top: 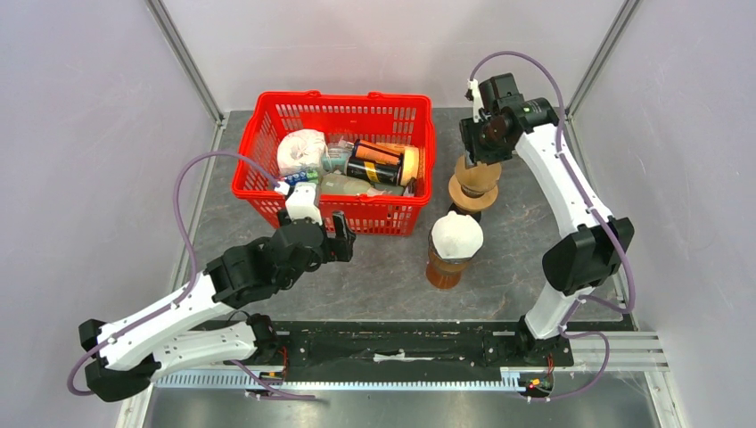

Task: Place the coffee filter in the dripper

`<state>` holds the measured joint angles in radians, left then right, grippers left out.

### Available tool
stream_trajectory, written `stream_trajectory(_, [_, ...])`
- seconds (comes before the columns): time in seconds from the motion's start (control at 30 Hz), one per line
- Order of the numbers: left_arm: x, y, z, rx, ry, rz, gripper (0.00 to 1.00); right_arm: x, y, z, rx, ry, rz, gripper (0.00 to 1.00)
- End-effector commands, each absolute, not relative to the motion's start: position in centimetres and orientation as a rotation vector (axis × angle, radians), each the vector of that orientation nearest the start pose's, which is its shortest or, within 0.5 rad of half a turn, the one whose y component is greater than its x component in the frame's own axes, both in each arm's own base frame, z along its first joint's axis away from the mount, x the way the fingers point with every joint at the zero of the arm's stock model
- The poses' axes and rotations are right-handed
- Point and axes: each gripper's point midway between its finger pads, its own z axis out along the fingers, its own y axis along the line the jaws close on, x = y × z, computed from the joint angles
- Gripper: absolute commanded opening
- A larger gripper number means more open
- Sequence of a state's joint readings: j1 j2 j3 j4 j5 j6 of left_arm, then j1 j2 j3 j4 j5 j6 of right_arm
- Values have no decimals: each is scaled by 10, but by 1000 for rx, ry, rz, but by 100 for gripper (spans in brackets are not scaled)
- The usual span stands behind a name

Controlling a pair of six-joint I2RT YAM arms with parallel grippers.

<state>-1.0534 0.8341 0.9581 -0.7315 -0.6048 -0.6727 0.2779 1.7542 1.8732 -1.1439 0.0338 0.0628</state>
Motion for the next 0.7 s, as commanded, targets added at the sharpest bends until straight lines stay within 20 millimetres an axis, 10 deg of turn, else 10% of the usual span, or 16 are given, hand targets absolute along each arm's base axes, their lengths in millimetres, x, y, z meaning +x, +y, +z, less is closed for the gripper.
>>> stream_trajectory(0.0, [194,-172,246,17,2049,-405,95,381,102,263,-231,2487,73,62])
stream_trajectory(0.3, [188,-156,255,-31,2035,-412,95,383,52,314,188,2210,128,97])
stream_trajectory(0.67, [169,-101,257,-207,2004,-407,95,316,-65,262,806,2044,-145,97])
